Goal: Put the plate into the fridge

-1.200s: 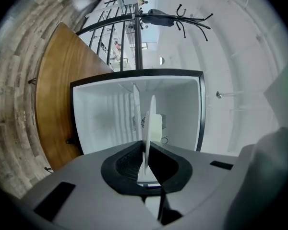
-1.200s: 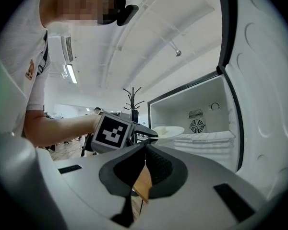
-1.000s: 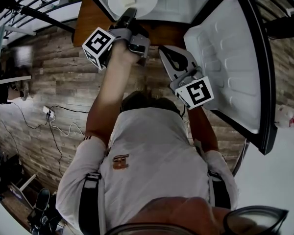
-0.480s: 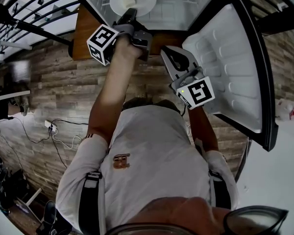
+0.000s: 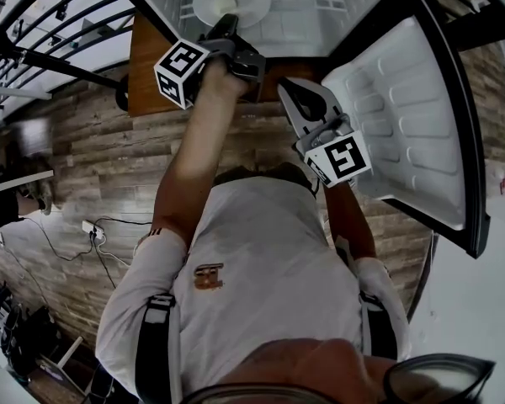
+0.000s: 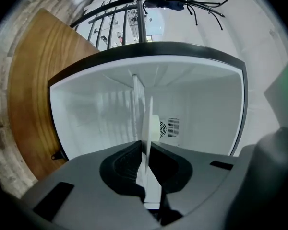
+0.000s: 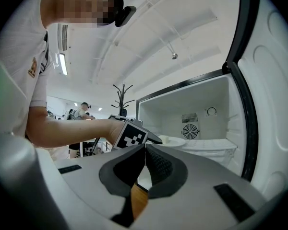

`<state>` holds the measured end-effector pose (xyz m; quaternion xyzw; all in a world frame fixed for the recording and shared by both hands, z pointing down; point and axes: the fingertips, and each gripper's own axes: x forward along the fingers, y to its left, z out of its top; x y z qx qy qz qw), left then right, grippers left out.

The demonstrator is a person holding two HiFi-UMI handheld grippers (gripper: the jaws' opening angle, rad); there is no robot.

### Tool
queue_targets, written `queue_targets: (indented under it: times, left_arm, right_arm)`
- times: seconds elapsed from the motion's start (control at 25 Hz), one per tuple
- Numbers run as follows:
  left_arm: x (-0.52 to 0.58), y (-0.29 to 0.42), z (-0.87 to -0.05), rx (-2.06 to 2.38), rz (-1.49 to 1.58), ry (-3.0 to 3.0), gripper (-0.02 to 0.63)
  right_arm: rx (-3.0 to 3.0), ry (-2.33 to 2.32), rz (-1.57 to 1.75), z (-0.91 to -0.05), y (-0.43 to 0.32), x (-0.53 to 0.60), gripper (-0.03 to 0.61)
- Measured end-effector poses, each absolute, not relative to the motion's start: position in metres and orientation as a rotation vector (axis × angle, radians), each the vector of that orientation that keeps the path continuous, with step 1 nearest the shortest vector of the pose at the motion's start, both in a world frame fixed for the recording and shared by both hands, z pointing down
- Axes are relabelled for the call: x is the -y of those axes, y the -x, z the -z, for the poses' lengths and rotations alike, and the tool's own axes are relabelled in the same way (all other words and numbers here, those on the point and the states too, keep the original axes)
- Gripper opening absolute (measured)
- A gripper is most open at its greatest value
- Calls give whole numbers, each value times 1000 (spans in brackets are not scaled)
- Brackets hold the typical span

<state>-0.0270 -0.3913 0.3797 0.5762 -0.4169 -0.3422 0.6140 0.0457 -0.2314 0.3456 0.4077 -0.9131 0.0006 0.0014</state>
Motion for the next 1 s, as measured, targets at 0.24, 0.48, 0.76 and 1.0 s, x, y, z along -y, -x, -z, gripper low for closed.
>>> queue_targets:
  times: [0.24, 0.48, 0.76, 1.0]
  left_arm:
    - [400, 27, -382, 946, 775, -1334, 32]
    - [414, 21, -382, 967, 776, -1331, 32]
    - [422, 18, -381, 1001, 792, -1311, 32]
    - [424, 17, -381, 978, 801, -1332, 38]
  right_arm:
    - [2862, -1315, -2, -348, -39, 234, 33]
    - [2884, -1289, -7, -350, -46, 247, 33]
    - [2913, -1238, -21, -342, -61, 266, 33]
    - [2928, -1163, -48, -350, -55, 276, 32]
